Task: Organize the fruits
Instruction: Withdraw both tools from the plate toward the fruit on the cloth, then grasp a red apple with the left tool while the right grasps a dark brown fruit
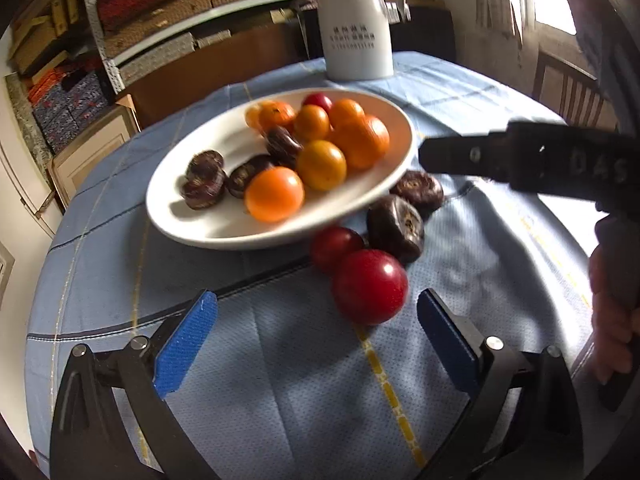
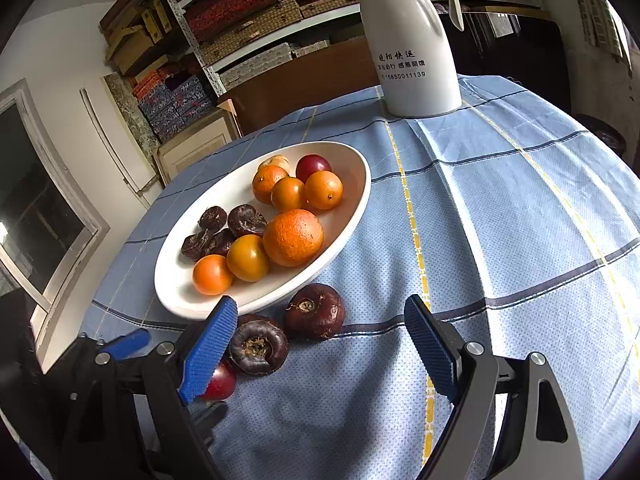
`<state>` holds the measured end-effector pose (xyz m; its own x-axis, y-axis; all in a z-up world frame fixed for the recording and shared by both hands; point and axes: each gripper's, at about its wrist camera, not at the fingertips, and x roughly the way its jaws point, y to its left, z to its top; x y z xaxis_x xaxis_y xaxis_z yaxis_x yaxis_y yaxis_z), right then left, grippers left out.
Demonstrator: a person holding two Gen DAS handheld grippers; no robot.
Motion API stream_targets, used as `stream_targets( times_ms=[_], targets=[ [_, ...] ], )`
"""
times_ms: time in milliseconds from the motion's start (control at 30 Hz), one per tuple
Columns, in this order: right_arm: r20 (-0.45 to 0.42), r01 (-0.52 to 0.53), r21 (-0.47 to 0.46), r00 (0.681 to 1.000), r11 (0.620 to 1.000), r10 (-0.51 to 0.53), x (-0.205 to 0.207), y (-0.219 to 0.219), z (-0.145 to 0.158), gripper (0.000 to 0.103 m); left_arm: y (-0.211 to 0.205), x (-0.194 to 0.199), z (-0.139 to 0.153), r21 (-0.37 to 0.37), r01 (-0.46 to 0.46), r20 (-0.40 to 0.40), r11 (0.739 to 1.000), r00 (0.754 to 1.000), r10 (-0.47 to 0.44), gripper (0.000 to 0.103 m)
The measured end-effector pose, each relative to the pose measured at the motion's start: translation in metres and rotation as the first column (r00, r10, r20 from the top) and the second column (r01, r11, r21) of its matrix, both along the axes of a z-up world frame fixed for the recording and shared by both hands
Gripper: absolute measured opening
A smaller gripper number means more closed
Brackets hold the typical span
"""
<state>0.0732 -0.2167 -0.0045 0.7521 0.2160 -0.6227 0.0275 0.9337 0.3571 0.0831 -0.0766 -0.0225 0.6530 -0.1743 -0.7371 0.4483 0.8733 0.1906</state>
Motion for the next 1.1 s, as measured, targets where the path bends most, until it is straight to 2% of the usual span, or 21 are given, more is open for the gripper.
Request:
stream_targets(
  times_ms=[67,100,167,233,267,467,733,867,933,1000,1100],
  targets=[
    [0.001,-0.004,0.003,1.000,1.000,0.004,0.000,0.000,0.000,0.086,-0.003,0.006,-0.002,0.006,-0.018,-0.006,1.000,1.000,0.018,0.097],
    [0.004,-0.007,0.003,1.000,1.000,0.007,0.000,0.000,0.000,0.086,-0.002,0.008,-0.003,-0.001,-0.024,-0.007,1.000,1.000,0.024,0.092],
    [0.005,-0.013,0.001,1.000,1.000,0.013,-0.001,0.000,0.000,0.086,0.003,0.012,-0.002,-0.100,0.029,-0.066,0.995,0.997,-0.036,0.055],
    [0.002,-0.017,0.006,1.000,1.000,0.017,0.000,0.000,0.000,0.086,0.004,0.011,-0.002,-0.139,0.049,-0.089,0.989,0.994,-0.061,0.040],
    [-0.001,-0.018,0.012,1.000,1.000,0.018,0.000,0.000,-0.001,0.086,0.003,0.011,-0.002,-0.134,0.050,-0.085,0.990,0.994,-0.062,0.038],
    [-0.017,-0.009,0.043,1.000,0.999,0.010,0.002,-0.005,-0.004,0.086,0.006,0.005,-0.002,-0.162,0.059,-0.101,0.985,0.992,-0.076,0.038],
    [-0.027,-0.013,0.049,1.000,0.999,0.014,0.002,-0.007,-0.007,0.086,0.041,0.005,0.001,-0.189,-0.035,-0.126,0.981,0.992,0.012,0.038],
    [-0.019,-0.097,0.001,0.995,0.995,0.097,0.000,0.011,-0.006,0.086,0.073,0.008,0.002,-0.197,-0.142,-0.120,0.970,0.985,0.120,0.038],
    [-0.021,-0.155,-0.056,0.988,0.986,0.154,-0.002,0.027,-0.006,0.084,0.088,0.013,0.002,-0.197,-0.211,-0.121,0.957,0.974,0.190,0.038],
    [-0.031,-0.200,-0.092,0.980,0.976,0.197,-0.002,0.040,-0.007,0.077,0.096,0.015,0.002,-0.223,-0.230,-0.137,0.947,0.970,0.203,0.038],
    [-0.057,-0.231,-0.112,0.973,0.967,0.226,-0.001,0.049,-0.009,0.071,0.089,0.012,0.002,-0.186,-0.218,-0.118,0.958,0.973,0.199,0.038]
  ],
)
